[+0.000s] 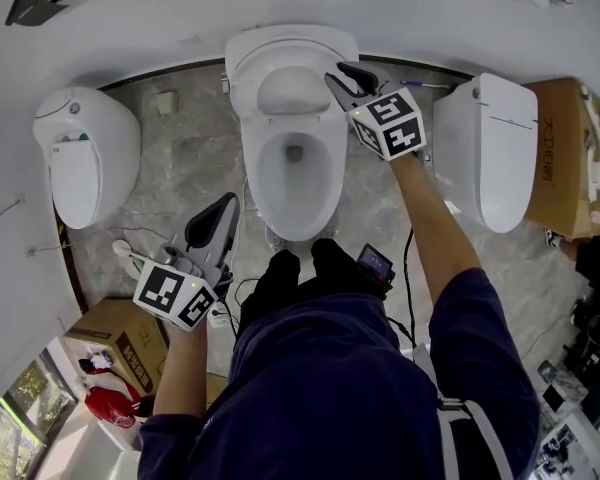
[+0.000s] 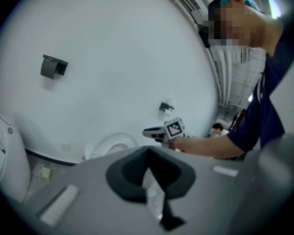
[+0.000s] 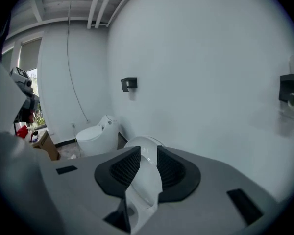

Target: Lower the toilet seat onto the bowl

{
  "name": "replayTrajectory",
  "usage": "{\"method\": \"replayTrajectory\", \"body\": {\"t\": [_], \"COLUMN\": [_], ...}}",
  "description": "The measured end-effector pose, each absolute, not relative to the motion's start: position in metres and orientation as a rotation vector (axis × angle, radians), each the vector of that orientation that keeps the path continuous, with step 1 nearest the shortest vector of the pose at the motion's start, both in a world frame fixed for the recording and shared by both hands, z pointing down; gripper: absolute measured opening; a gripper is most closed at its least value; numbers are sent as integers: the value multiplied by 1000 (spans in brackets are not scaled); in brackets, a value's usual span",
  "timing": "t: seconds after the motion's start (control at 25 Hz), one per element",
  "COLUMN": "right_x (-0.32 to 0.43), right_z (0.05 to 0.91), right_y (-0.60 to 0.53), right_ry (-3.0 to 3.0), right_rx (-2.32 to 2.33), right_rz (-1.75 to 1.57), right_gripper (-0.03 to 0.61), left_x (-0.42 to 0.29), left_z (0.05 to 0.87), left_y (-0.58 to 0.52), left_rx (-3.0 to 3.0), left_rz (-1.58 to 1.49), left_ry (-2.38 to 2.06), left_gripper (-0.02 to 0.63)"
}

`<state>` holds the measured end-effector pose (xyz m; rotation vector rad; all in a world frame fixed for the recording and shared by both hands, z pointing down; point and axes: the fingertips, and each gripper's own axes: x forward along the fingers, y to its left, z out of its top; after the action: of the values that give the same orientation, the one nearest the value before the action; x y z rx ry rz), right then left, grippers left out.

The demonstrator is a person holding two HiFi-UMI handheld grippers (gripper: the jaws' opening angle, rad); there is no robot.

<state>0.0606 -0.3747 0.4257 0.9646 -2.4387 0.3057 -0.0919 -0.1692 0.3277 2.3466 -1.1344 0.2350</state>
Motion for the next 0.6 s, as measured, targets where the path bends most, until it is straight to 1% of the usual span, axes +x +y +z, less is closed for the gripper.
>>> {"method": "replayTrajectory", "body": {"t": [0.6], "right_x": [57], "right_z": [491], "right_y": [-443], "right_ry": [-2324], "right_rx": [824], "right_rz": [222], "right_gripper": [80], "left_x": [-86], "left_z": [351], "left_y": [-169], "left_rx": [2264], "left_rz": [286], "left_ry": [-1173], "left_gripper": [-3]}}
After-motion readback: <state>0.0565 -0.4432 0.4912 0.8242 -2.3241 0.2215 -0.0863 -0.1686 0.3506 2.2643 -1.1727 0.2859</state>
